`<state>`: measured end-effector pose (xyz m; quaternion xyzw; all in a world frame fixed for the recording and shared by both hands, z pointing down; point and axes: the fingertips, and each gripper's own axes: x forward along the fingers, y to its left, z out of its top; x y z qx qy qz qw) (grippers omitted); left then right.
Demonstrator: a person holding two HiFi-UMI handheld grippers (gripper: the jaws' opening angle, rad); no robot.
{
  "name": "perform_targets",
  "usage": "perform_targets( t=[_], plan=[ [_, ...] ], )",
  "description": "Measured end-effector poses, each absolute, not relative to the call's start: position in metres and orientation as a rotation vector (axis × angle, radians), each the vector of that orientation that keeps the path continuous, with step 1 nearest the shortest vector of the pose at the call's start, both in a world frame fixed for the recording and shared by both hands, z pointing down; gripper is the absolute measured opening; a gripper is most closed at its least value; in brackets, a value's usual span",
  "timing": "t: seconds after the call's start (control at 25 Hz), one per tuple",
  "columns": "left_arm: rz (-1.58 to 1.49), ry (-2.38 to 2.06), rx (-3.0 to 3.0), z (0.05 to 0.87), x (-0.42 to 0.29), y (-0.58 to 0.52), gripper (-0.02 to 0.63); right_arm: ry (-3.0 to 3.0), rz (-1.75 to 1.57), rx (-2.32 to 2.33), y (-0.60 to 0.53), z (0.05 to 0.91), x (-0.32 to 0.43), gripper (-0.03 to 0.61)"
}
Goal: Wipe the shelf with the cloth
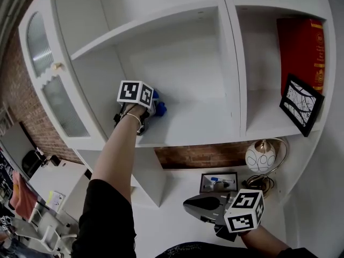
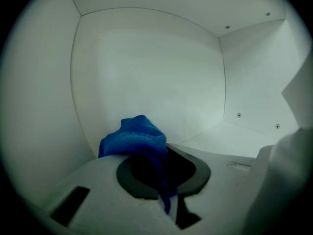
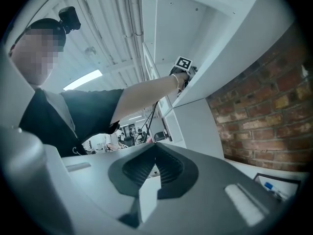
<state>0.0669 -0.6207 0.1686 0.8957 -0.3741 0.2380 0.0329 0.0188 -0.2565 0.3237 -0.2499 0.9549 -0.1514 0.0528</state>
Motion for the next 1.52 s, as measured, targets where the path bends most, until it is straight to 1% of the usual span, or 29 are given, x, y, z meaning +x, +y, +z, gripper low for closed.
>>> perform_targets(
  t=[0.48,0.96,1.2,1.36,1.52],
  plan=[
    [0.966,-1.025,2.842,0.178,0.111,-0.609,0.031,2.877,-0.48,-0.738,-0.267,0.328,0.031,0.009],
    [1.21,-0.607,3.213,0.18,0.231,-0.536,0.031,2.818,-0.483,-0.792,-0.264,0.332,0.055,0.008],
    [1.241,-0.405,3.311,0.179,0.276,-0.501,0.031,2.781,-0.477,-0.835,-0.263,0.332,0.069,0.008],
    [1.129,-0.361,3.384,0.162,0.277,-0.486,0.031,2.786,-0.477,-0.841,-0.261,0.332,0.066,0.009],
    [1.049,-0.514,3.328,0.132,0.228,-0.497,0.031,2.82,-0.47,-0.8,-0.258,0.326,0.049,0.009]
  ],
)
